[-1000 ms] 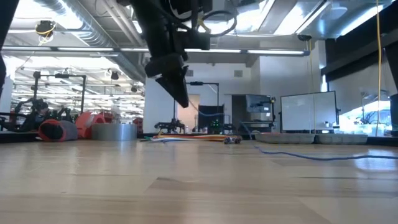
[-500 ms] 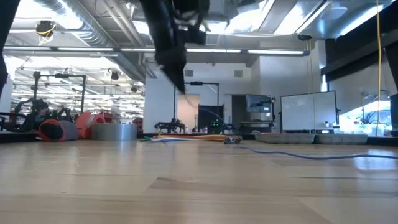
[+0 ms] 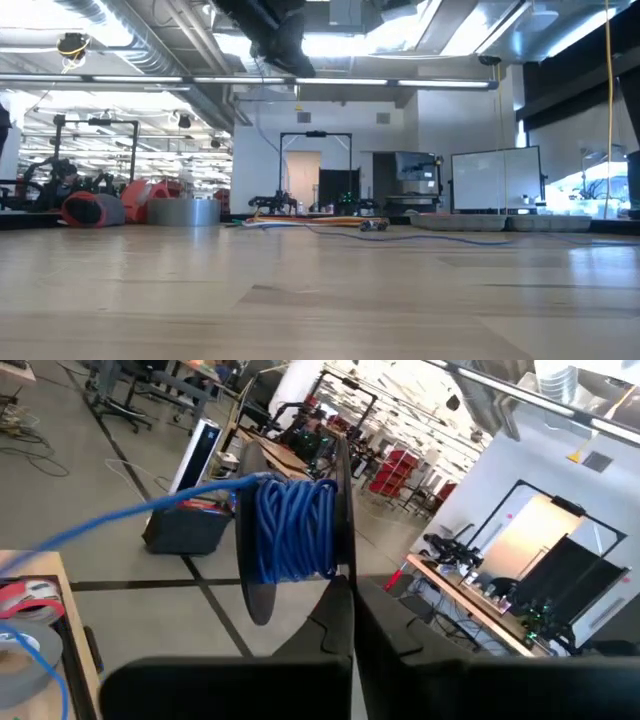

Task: Coil cords
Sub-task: Coil the blue wire on the black spool

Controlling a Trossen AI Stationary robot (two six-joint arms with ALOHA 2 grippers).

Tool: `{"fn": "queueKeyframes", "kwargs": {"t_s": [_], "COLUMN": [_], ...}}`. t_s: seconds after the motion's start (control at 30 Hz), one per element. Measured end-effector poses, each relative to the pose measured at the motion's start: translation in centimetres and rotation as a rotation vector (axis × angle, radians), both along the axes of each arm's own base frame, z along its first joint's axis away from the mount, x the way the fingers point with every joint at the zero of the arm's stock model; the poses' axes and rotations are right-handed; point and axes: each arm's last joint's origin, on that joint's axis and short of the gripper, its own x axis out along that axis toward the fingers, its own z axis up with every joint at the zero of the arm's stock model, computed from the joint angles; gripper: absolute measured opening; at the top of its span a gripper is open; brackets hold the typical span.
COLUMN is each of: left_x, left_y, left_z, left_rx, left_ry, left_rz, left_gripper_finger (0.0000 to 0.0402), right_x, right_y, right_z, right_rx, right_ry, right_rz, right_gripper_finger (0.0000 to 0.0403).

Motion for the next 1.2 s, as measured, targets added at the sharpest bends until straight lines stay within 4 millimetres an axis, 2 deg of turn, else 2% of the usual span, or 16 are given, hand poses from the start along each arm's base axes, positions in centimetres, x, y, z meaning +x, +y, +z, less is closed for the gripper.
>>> {"fn": "queueKeyframes", "kwargs": {"t_s": [0.47, 0.6, 0.73, 0.93, 1.2], "left_x": [0.3, 0.0, -0.7, -1.7, -1.9], "left_y": [-0.3, 0.6, 2.3, 4.5, 5.0], "left_z": [-2.6, -2.6, -2.4, -2.5, -2.7], "left_rx": [0.023, 0.012, -0.026, -0.115, -0.141], "left_ry": [-0.335, -0.427, -0.517, -0.583, -0.589], "left_rz": [-0.147, -0.106, -0.025, 0.088, 0.114], "left_gripper_finger": [0.0153, 0.0153, 0.0153, 0.0153, 0.0153], "right_x": [0.2, 0.1, 0.1, 0.4, 0.4], "right_y": [-0.5, -1.2, -2.1, -2.2, -2.2], "right_z": [-0.5, -1.1, -1.8, -2.0, -2.0], "right_rx": [0.013, 0.024, 0.036, 0.037, 0.042], "right_ry": [0.02, 0.036, 0.048, 0.024, 0.019], "right_rz": [-0.013, -0.034, -0.047, -0.018, -0.017], "right_gripper_finger": [0.0001, 0.0001, 0.0001, 0.0001, 0.0001]}}
